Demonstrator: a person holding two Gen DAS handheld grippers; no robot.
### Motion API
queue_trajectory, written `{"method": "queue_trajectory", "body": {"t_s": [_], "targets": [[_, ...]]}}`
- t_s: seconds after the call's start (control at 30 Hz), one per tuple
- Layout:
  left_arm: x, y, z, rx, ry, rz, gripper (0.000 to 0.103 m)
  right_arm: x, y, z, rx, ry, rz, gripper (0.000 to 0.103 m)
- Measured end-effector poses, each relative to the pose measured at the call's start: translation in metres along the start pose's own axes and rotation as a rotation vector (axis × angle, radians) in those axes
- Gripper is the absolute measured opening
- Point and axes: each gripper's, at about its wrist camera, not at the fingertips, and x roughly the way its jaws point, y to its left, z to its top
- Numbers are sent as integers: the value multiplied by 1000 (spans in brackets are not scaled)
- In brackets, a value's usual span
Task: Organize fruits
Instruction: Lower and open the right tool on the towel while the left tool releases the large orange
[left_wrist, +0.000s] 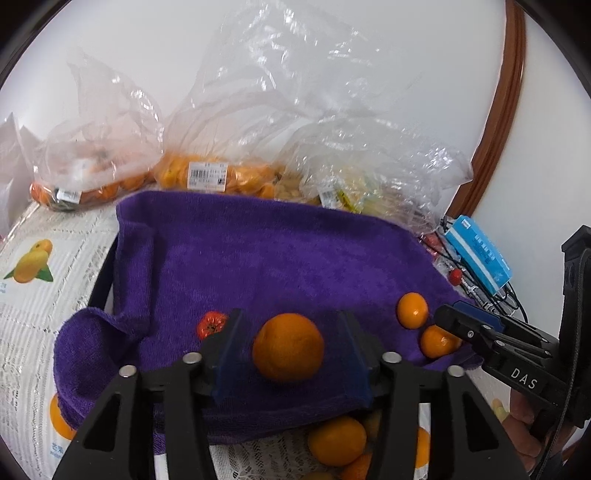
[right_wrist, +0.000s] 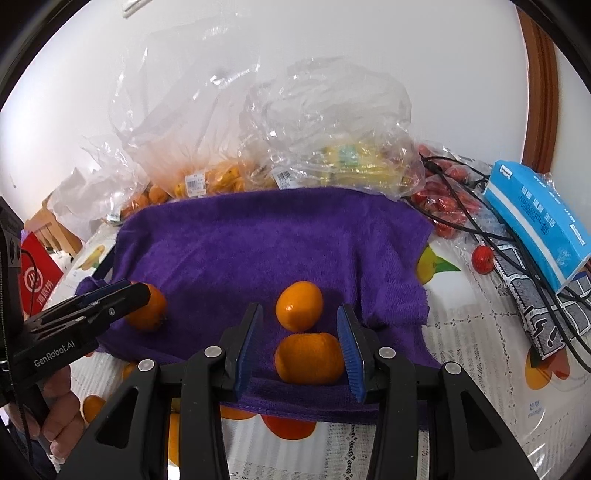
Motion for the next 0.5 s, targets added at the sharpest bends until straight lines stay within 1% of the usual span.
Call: {"method": "queue_trajectory", "body": {"t_s": [0.13,0.23,0.33,0.4,0.5], "targets": [[-5,-1,1,2,-17,-13,53,-7,3,1,-3,-25,-15,43],[-8,-1,-1,-4,-32,-18,53,-15,6,1,-11,-66,-22,43],[-10,-3,-2,9,-52,-1,53,-22,11,2,-33,-102,-41,44],[-9,-3,-3,16,-48,4,53,-26,12,1,-36,-123,-35,45],[-8,-3,-3,14,-35,8,53,-30,15,-1,-41,-138,-4,46]]}}
